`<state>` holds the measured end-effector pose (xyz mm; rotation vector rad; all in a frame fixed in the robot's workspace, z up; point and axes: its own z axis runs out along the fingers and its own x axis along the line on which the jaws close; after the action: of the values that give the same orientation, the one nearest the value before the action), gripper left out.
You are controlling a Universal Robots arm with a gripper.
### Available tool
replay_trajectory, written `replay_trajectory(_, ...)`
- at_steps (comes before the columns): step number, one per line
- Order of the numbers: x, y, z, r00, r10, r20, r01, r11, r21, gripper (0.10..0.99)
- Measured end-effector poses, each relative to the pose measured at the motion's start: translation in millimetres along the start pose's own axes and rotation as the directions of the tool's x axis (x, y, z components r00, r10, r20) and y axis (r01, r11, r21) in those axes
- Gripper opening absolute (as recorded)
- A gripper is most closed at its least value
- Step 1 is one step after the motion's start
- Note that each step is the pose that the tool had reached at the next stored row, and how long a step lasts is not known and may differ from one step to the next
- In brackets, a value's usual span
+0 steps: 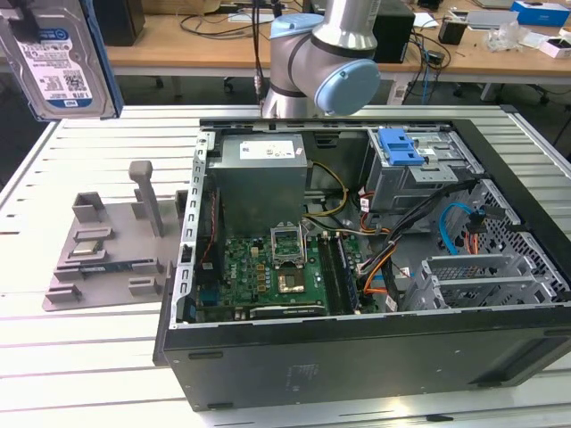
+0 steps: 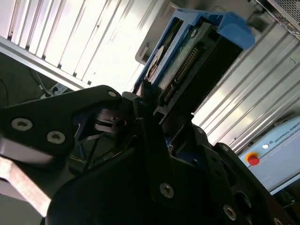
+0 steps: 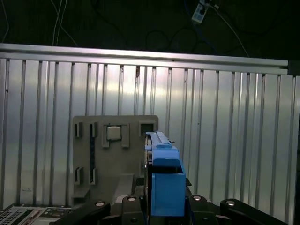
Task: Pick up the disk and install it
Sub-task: 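Pick up the disk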
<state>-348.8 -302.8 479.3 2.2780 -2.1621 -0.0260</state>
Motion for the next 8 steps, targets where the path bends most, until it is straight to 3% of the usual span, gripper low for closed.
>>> replay_trajectory(8,-1.3,0.2,-27.2,1.0000,0.000,-0.0001,0.000,1.0000,0.000,0.365)
